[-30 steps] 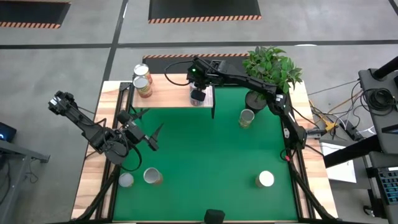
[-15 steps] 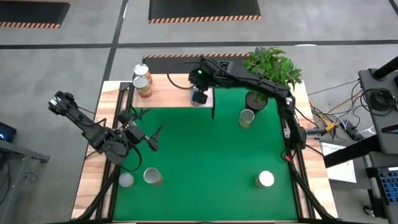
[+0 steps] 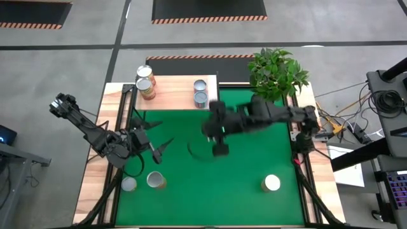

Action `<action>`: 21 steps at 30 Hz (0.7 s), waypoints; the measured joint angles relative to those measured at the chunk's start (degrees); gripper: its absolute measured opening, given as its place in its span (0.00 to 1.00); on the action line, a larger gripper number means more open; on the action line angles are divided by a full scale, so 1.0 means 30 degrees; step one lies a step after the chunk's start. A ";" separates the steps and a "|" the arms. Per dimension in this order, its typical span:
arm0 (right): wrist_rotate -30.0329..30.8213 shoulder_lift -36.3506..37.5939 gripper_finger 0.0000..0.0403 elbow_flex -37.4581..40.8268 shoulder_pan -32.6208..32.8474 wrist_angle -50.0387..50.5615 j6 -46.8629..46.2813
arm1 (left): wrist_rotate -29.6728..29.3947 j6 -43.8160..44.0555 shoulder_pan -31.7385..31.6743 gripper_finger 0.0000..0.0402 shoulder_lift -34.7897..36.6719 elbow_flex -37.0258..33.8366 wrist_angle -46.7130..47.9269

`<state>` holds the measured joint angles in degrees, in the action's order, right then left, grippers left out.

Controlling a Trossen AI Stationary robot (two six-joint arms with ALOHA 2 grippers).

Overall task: Pick and place cans onto a shelf
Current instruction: Put the orange can on the shelf aligned with the other orange can

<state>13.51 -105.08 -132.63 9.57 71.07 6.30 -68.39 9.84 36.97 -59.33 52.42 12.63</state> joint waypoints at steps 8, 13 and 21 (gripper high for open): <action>0.2376 0.0569 0.03 0.3602 0.4595 -0.2731 0.0240 | 0.1920 0.3675 0.0472 0.84 -0.2045 0.0002 -0.0416; 0.3920 0.1360 0.03 0.6805 0.6349 -0.4175 -0.0804 | 0.3232 0.6182 0.1135 0.84 -0.3030 0.0276 -0.0374; 0.4425 0.4190 0.03 1.3741 0.7401 -1.0863 -0.0524 | 0.4978 0.9720 0.2216 0.84 -0.4983 0.1262 -0.0226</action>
<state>26.79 -92.50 -91.41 31.77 38.48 4.73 -53.46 39.00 43.62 -74.28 56.20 11.95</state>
